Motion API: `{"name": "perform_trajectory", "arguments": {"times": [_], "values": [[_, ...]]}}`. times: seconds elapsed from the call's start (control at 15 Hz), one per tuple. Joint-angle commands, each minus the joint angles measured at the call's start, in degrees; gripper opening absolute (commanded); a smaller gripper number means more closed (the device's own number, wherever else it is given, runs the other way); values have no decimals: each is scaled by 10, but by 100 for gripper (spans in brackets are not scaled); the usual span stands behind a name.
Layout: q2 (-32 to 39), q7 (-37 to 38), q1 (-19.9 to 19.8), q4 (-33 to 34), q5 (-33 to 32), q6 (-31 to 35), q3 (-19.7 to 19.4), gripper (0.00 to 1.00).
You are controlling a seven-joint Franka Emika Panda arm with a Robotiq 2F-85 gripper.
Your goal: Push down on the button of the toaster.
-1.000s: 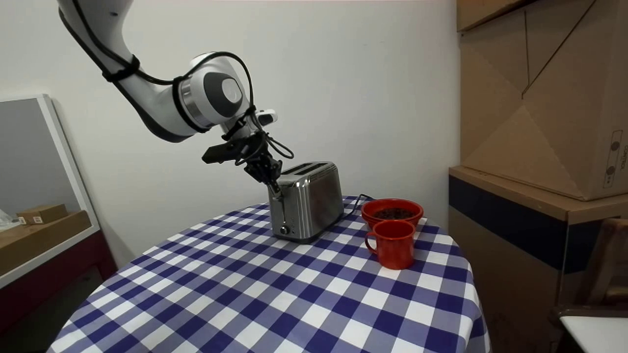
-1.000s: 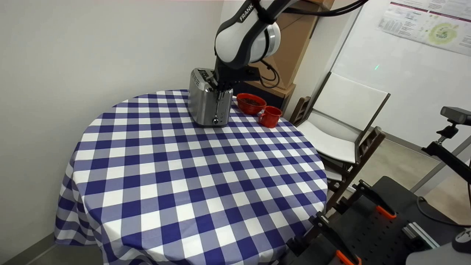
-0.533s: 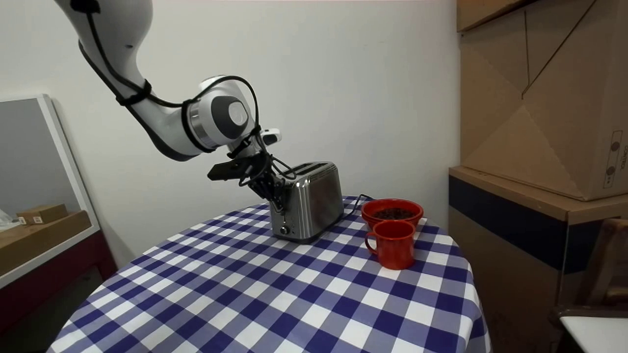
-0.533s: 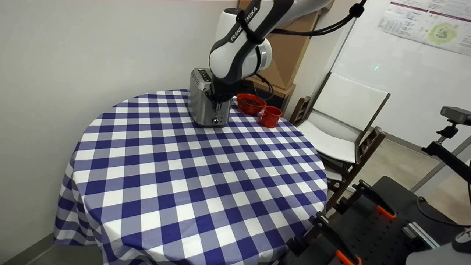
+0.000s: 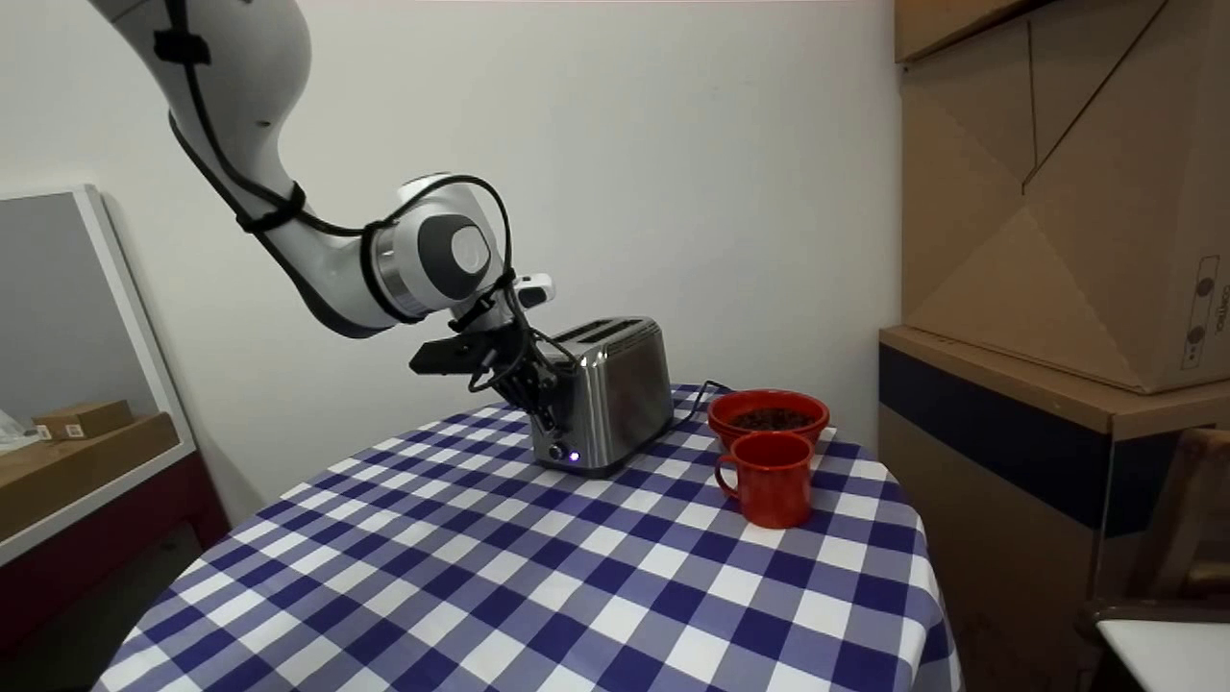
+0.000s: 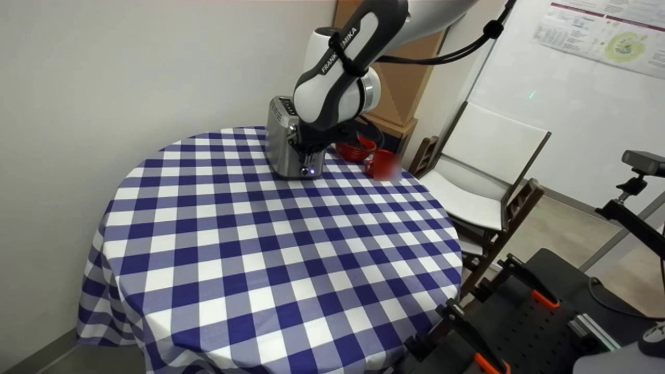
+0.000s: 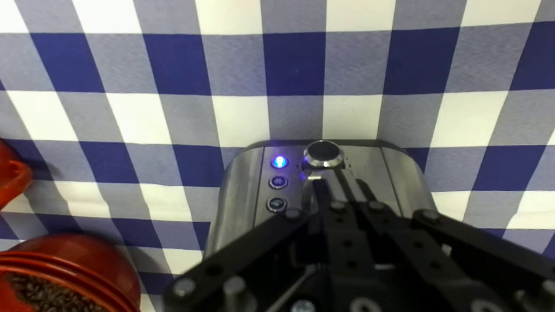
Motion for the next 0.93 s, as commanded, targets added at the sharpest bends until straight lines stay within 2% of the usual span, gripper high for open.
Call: {"name": "perform_trajectory", "arguments": {"times": [0.0,0.2,0.6,0.73,0.87], "values": [[32,-15,-5,5,21,30,-2,0],[0,-25,-20,-13,46,15,19,0],[-148,-90,-73,-119,119,-30,112,0],[-204,-113,-91,-151,148,-65,145,0],[-262,-125,-96,-172,170,-126,162,0]]}}
